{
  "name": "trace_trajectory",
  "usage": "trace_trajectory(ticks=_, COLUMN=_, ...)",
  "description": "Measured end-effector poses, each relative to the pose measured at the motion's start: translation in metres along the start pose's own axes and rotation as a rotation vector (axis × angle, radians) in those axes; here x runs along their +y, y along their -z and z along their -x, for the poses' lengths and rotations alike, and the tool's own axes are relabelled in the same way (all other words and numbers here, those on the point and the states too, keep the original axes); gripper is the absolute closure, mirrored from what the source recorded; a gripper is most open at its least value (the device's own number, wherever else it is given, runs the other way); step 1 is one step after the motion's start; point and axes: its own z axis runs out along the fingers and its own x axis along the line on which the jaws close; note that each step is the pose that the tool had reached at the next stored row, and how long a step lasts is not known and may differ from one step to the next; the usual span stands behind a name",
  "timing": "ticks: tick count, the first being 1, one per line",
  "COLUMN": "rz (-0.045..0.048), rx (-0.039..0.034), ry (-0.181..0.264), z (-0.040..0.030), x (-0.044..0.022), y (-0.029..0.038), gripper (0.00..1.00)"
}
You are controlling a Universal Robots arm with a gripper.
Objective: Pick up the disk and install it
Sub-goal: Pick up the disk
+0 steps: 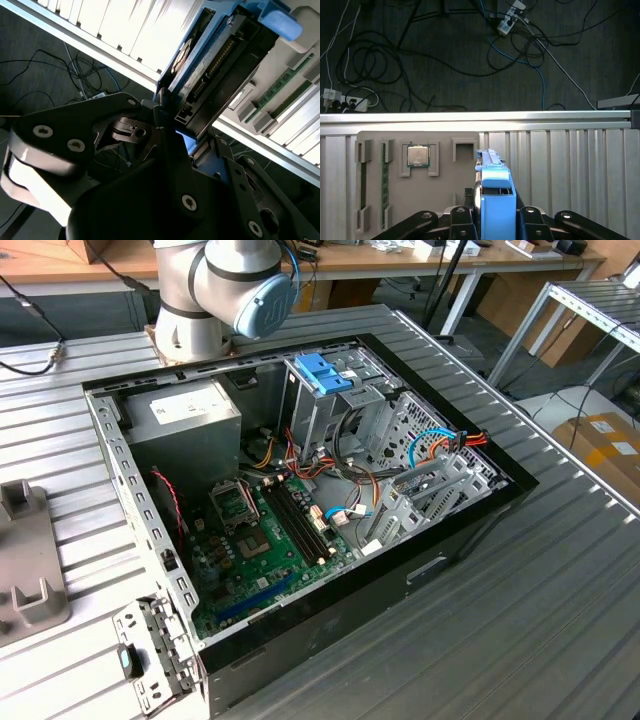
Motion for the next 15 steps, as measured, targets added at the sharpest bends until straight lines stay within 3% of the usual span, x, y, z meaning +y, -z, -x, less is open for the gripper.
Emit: trace_trajectory(ticks=15, rz=0.0008, rx=-0.0278, ry=0.001, z=0.0013, x=0.0006, y=0.0120, gripper=0.63)
